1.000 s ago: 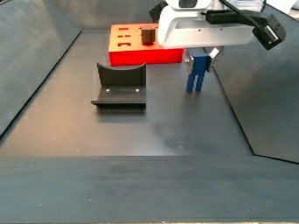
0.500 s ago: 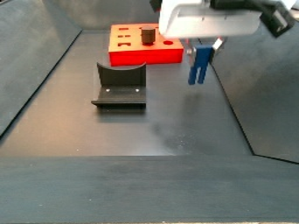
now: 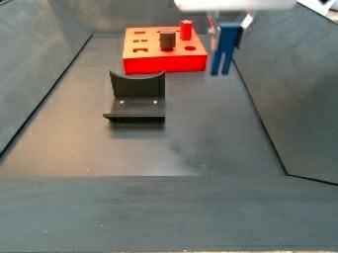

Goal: Pick up the square-circle object. Move up. Rotate the square-circle object. Move to above the board. Insert the square-circle object.
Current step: Rotate the square-circle object.

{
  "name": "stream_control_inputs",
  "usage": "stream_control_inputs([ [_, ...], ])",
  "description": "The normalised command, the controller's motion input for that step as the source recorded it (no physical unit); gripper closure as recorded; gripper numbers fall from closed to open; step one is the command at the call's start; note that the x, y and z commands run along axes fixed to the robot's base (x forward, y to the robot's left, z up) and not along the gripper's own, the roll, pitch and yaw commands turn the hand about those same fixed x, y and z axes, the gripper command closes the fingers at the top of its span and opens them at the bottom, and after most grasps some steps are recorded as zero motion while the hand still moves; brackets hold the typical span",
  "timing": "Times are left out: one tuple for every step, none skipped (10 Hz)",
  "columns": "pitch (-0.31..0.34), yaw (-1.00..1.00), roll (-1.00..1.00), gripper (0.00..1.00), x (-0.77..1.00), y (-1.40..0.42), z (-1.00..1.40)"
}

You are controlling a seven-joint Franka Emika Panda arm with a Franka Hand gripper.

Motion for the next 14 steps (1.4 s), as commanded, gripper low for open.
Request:
stream_control_inputs([
  [0.08,-0.01,0.0,1.0,0.28,0.05,1.0],
  [0.078,-0.01,0.0,1.0,0.25,0.05,1.0],
  [0.08,-0.01,0.0,1.0,0.2,0.05,1.0],
  [0.078,-0.01,0.0,1.0,0.16,0.04,0.91],
  [0.079,-0.01,0.01,1.0,0.07,0.03,0.63],
  [0.076,-0.01,0.01,1.0,0.05,0.03,0.51],
  [0.075,-0.01,0.01,1.0,0.03,0.02,0.29],
  [0.016,-1.0,0.0,1.0,0.0,0.0,0.0],
  [0.014,-1.0,0.0,1.0,0.02,0.0,-0.1],
  [0.013,-1.0,-0.01,1.0,0.02,0.0,-0.09],
  [0.009,-1.0,-0.01,1.0,0.03,0.0,-0.05],
  [0.009,-1.0,-0.01,1.0,0.02,0.01,-0.04],
  [0.01,-1.0,-0.01,1.0,0.02,0.01,-0.03],
  [0.009,-1.0,-0.01,1.0,0.03,0.01,-0.02],
])
